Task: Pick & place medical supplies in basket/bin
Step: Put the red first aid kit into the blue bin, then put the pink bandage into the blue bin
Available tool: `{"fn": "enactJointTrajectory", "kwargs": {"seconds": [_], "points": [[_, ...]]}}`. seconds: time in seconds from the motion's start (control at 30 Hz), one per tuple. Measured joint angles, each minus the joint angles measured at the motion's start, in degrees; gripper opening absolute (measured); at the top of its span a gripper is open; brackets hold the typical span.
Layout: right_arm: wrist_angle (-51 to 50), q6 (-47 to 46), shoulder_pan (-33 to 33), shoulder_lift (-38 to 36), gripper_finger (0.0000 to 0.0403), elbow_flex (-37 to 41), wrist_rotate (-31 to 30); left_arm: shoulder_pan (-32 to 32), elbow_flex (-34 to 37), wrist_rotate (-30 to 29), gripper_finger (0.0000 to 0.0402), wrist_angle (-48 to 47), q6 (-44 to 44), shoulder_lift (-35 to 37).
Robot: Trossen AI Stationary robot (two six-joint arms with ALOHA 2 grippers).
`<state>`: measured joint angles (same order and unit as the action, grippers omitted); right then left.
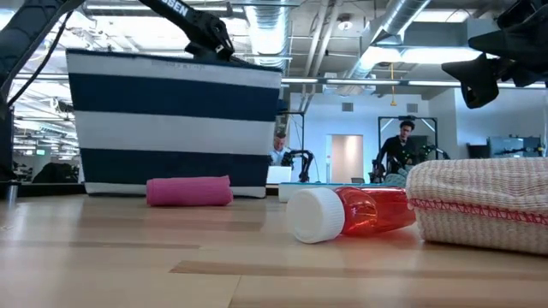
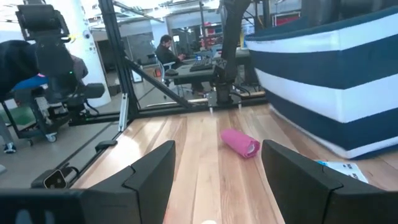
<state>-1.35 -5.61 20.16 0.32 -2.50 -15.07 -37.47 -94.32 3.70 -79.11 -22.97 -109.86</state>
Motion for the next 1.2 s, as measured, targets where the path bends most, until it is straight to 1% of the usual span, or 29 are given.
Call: {"fn": "enactJointTrajectory", "kwargs": {"seconds": [0.07, 0.1, 0.2, 0.23, 0.27, 0.33, 0.43, 0.57, 0.63, 0.73, 0.83, 1.0, 1.2], "points": [[0.0, 0.0, 0.0, 0.0, 0.0234, 0.0, 0.0, 1.2, 0.0, 0.6, 0.0042, -2.3, 0.0, 0.0], [0.0, 0.0, 0.0, 0.0, 0.0234, 0.0, 0.0, 1.8, 0.0, -1.2, 0.0042, -2.6, 0.0, 0.0], [0.0, 0.0, 0.0, 0.0, 0.0234, 0.0, 0.0, 3.3, 0.1, -12.1, 0.0043, -0.5, 3.2, 0.0], [0.0, 0.0, 0.0, 0.0, 0.0234, 0.0, 0.0, 3.4, 0.1, -14.1, 0.0044, 0.3, 3.9, 0.0], [0.0, 0.0, 0.0, 0.0, 0.0234, 0.0, 0.0, 3.3, 0.1, -14.5, 0.0046, 0.9, 4.1, 0.0], [0.0, 0.0, 0.0, 0.0, 0.0234, 0.0, 0.0, 3.1, 0.1, -12.3, 0.0053, 1.3, 5.1, 0.0], [0.0, 0.0, 0.0, 0.0, 0.0234, 0.0, 0.0, 3.3, 0.1, -11.0, 0.0071, 1.2, 7.8, 0.0], [0.0, 0.0, 0.0, 0.0, 0.0234, 0.0, 0.0, 4.0, 0.1, -11.1, 0.01, -0.5, 9.1, 0.0], [0.0, 0.0, 0.0, 0.0, 0.0234, 0.0, 0.0, 4.5, 0.1, -11.6, 0.0114, -1.2, 9.1, 0.0], [0.0, 0.0, 0.0, 0.0, 0.0234, 0.0, 0.0, 5.3, -0.6, -14.6, 0.0129, -2.1, 9.1, 0.0], [0.0, 0.0, 0.0, 0.0, 0.0234, 0.0, 0.0, 5.7, -3.6, -16.9, 0.0138, -5.4, 9.5, 0.1], [0.0, 0.0, 0.0, 0.0, 0.0234, 0.0, 0.0, 6.2, -11.3, -17.8, 0.0139, -10.6, 12.2, 0.1], [0.1, 0.0, 0.0, 0.0, 0.0234, 0.0, 0.0, 8.1, -20.9, -18.6, 0.0139, -11.1, 13.7, 0.9]]}}
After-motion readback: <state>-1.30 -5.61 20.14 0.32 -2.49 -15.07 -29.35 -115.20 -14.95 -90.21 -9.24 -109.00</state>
